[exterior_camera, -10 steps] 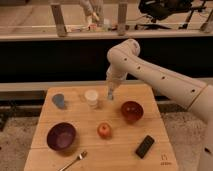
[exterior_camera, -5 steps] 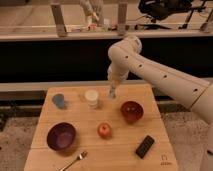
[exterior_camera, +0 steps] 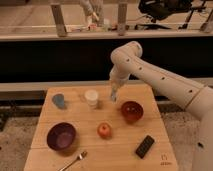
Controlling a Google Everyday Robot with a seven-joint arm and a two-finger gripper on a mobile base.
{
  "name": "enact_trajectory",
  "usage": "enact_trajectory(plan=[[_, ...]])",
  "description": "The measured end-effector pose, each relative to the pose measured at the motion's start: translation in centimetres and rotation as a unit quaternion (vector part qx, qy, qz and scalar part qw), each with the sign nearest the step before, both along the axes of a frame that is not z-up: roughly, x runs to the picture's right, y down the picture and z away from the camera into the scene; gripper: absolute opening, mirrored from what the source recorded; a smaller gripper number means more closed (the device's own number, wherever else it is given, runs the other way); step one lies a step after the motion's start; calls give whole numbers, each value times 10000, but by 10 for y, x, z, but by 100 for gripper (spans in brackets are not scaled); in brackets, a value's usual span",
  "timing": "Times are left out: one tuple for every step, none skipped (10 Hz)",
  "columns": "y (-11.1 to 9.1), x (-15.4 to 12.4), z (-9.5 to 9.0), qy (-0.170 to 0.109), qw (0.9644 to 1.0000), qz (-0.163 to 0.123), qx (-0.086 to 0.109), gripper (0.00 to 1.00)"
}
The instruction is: Place towel in table surface
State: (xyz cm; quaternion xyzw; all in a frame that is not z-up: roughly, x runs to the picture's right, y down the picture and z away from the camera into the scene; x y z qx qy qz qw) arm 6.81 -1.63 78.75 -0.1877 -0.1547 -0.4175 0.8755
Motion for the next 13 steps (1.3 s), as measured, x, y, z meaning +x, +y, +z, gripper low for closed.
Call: enact_trajectory(plan=[[6, 1, 10, 25, 10000, 1, -67, 0], [11, 3, 18, 43, 9999, 9, -108, 0], [18, 9, 31, 65, 9998, 67, -155, 0], [22, 13, 39, 69, 9997, 102, -197, 0], [28, 17, 49, 56, 9995, 144, -268, 0], [33, 18, 57, 45, 9992, 183, -352, 0], [39, 19, 66, 52, 9988, 201, -435, 0], [47, 21, 77, 60, 9984, 223, -525, 0], [51, 21, 85, 63, 9980, 231, -587, 0], [56, 21, 94, 82, 9975, 214, -663, 0], [61, 21, 101, 117, 9971, 186, -722, 0], [66, 19, 108, 122, 9968, 160, -773, 0], [72, 18, 116, 103, 9963, 141, -837, 0]])
